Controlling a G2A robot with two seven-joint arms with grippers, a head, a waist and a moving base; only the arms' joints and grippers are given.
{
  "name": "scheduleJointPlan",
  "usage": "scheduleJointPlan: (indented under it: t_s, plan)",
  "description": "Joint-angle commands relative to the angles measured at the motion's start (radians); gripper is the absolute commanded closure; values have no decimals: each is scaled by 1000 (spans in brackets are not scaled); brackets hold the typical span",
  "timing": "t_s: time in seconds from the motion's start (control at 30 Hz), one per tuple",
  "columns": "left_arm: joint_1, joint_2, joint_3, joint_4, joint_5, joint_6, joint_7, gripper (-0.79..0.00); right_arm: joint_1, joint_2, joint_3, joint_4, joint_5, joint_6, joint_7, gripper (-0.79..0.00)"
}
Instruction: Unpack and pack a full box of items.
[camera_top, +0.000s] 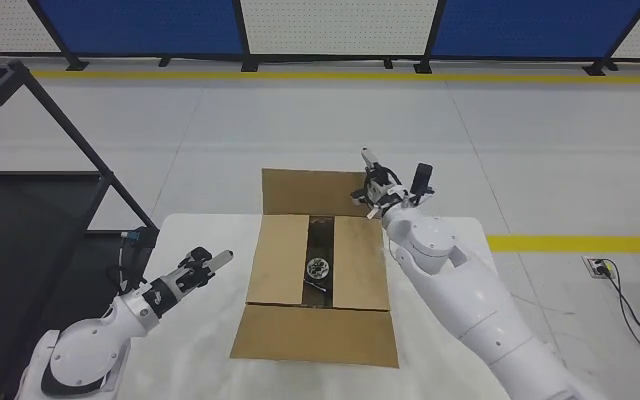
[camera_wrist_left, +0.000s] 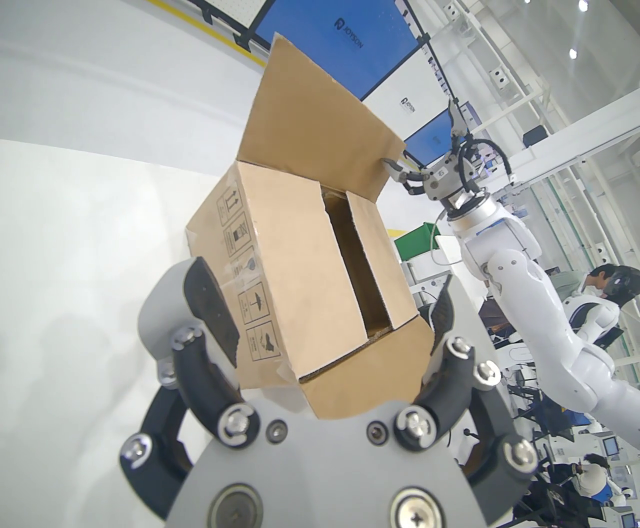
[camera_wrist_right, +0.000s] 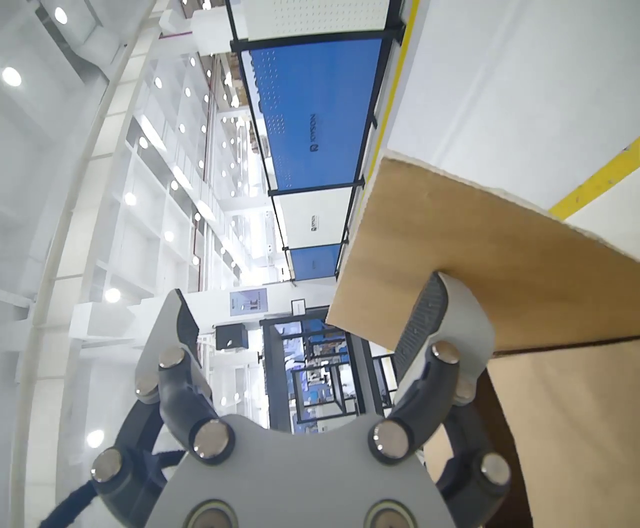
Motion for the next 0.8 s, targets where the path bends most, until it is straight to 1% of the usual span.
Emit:
scheduleJointPlan:
  t_s: [0.0, 0.07, 0.13, 0.77]
  plan:
    - [0, 0, 0, 0, 0, 0, 0, -785, 31, -24, -24, 47, 0, 30, -21, -785]
    - [0, 0, 0, 0, 0, 0, 0, -785, 48, -44, -37, 93, 4, 32, -38, -785]
    - [0, 0, 0, 0, 0, 0, 0, -785, 63, -59, -46, 126, 13, 47, -26, -785]
    - [0, 0, 0, 0, 0, 0, 0, -785, 63, -59, -46, 126, 13, 47, -26, -785]
